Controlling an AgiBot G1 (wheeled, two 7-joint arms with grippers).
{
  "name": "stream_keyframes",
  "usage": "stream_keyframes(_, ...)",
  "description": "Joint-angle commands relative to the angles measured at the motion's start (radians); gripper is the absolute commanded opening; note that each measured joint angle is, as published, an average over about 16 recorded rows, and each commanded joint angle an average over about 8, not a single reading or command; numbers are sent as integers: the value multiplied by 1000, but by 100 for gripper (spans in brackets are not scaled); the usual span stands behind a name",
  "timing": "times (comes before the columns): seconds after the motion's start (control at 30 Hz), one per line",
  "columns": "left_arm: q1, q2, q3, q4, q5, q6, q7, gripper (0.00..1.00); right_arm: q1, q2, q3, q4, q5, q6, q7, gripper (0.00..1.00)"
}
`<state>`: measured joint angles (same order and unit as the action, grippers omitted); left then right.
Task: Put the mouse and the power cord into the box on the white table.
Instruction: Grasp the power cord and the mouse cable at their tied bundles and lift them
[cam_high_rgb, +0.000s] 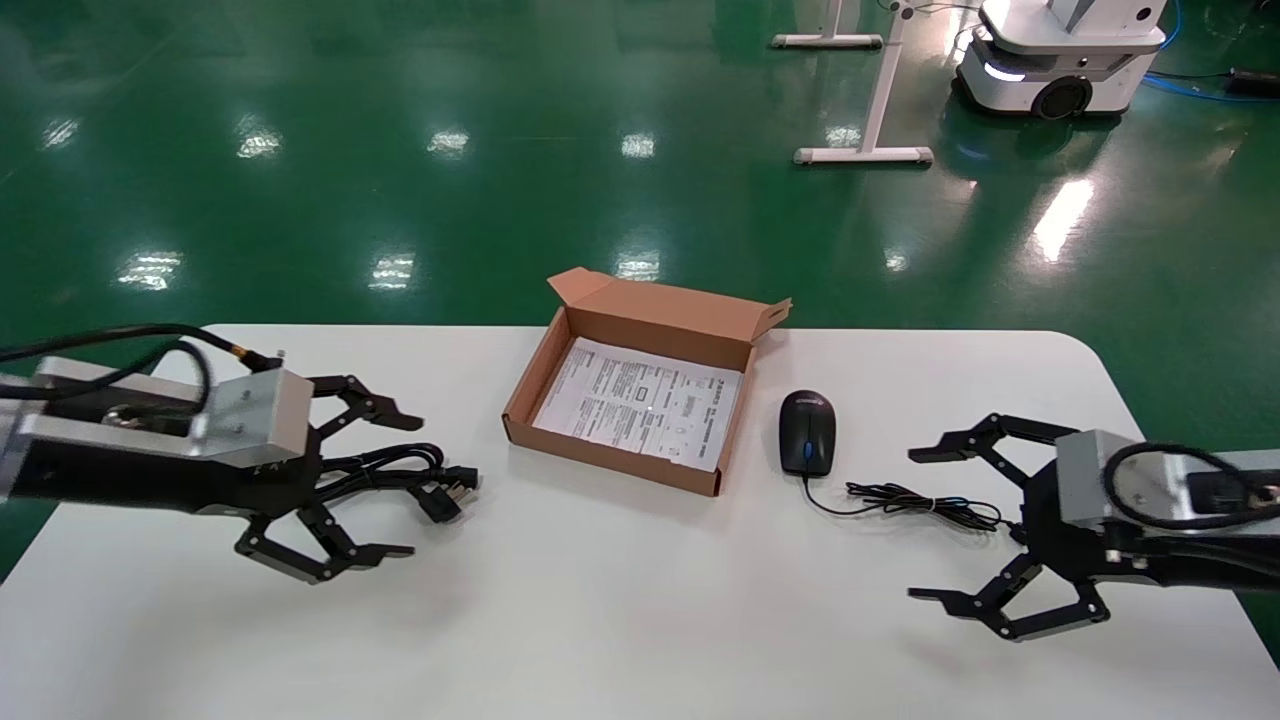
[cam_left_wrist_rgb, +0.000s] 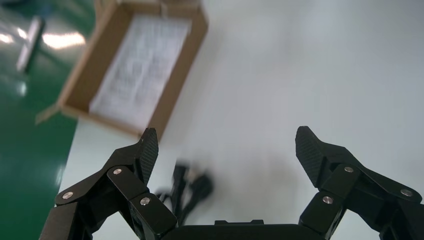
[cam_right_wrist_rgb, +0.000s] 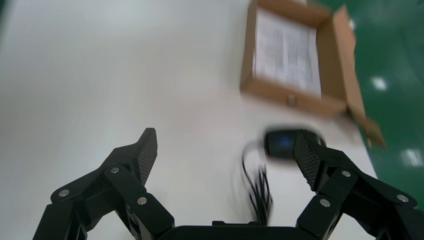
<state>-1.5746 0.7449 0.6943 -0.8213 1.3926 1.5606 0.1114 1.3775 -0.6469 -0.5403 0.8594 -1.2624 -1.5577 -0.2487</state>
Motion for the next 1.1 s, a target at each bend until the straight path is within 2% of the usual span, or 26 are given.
stream_keyframes(0.03, -47, 33, 44, 77, 72, 0, 48, 100, 36, -18, -27, -66, -62, 7, -56, 100)
stream_keyframes(0.23, -138, 146, 121, 334, 224, -73, 210, 100, 136, -104, -101, -261, -215, 30, -211, 100)
stream_keyframes(0.4, -187, 218, 149, 510, 288, -157, 323, 100, 195, -176, -140, -421, -293, 67, -312, 100)
stream_keyframes(0.7, -217, 286, 162, 699, 317, -265, 440, 100, 260, -286, -165, -638, -346, 166, -424, 100)
stream_keyframes(0.97, -216, 308, 151, 779, 304, -317, 472, 100, 280, -353, -158, -764, -341, 249, -450, 100)
stream_keyframes(1.0, -214, 309, 149, 785, 301, -320, 474, 100, 280, -358, -156, -776, -338, 257, -450, 96)
stream_keyframes(1.03, -212, 310, 148, 790, 299, -321, 476, 95, 279, -363, -154, -787, -336, 264, -450, 88)
stream_keyframes(1.1, -209, 312, 145, 798, 295, -323, 478, 73, 277, -370, -151, -803, -332, 274, -448, 65)
